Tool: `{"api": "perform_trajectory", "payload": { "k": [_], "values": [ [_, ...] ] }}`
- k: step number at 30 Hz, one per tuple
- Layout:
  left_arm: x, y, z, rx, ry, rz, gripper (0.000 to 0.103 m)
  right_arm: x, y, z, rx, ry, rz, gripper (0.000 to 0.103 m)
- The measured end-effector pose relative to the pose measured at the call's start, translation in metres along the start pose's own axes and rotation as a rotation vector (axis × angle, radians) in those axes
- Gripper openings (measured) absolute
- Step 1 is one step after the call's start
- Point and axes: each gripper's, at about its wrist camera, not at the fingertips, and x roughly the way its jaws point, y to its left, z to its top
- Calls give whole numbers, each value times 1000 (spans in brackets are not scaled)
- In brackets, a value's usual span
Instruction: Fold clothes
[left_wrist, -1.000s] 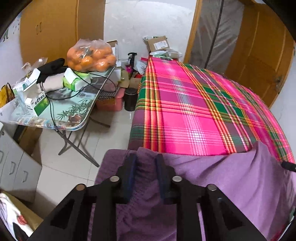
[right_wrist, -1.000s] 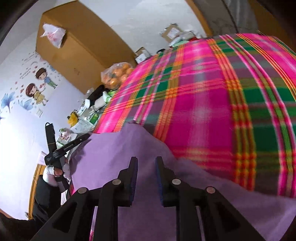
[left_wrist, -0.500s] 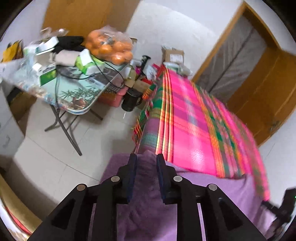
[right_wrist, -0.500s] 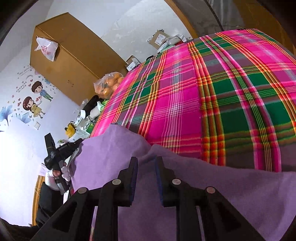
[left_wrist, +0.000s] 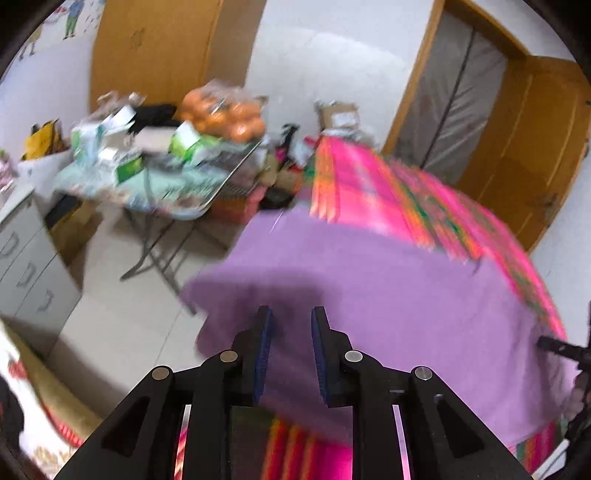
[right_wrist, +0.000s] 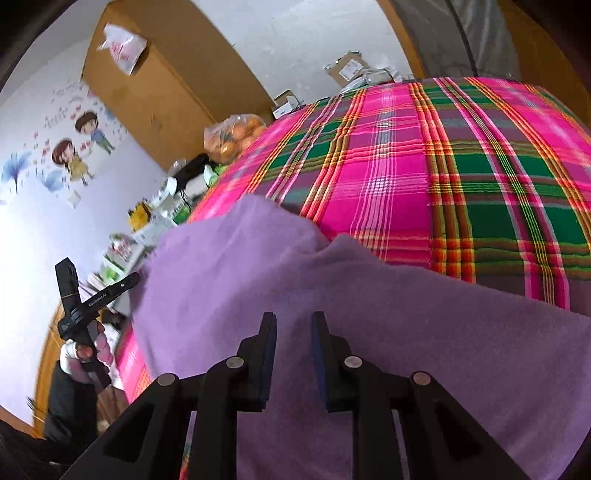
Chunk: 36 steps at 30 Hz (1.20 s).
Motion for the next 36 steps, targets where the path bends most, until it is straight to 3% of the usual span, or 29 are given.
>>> {"api": "perform_trajectory", "payload": {
  "k": [6, 10, 17, 21, 22, 24, 27, 31, 36],
  "values": [
    [-14, 5, -17, -16, -23, -6, 22, -6, -7, -13, 2, 21, -47, 13],
    [-22, -4, -14, -21, -40, -5, 22, -16, -13, -12, 30, -6, -52, 14],
    [-9, -66, -3, 57, -41, -118, 22, 16, 5, 21, 47, -5, 40, 15],
    [1, -100, -5, 121, -16, -156, 22, 36, -4, 36, 75, 5, -21, 12],
    [4, -105, -6, 126, -5, -164, 22, 36, -13, 37, 110, -1, -23, 0],
    [11, -110, -8, 133, 17, -156, 22, 32, -32, 37, 193, -17, -8, 0],
    [18, -113, -11, 135, 41, -148, 22, 18, -27, 33, 134, -57, -82, 1],
    [26, -112, -14, 128, 57, -144, 22, 7, -24, 28, 88, -88, -107, 2],
    [26, -111, -15, 131, 56, -146, 22, 8, -48, 32, 178, -80, -122, 1]
  ]
}}
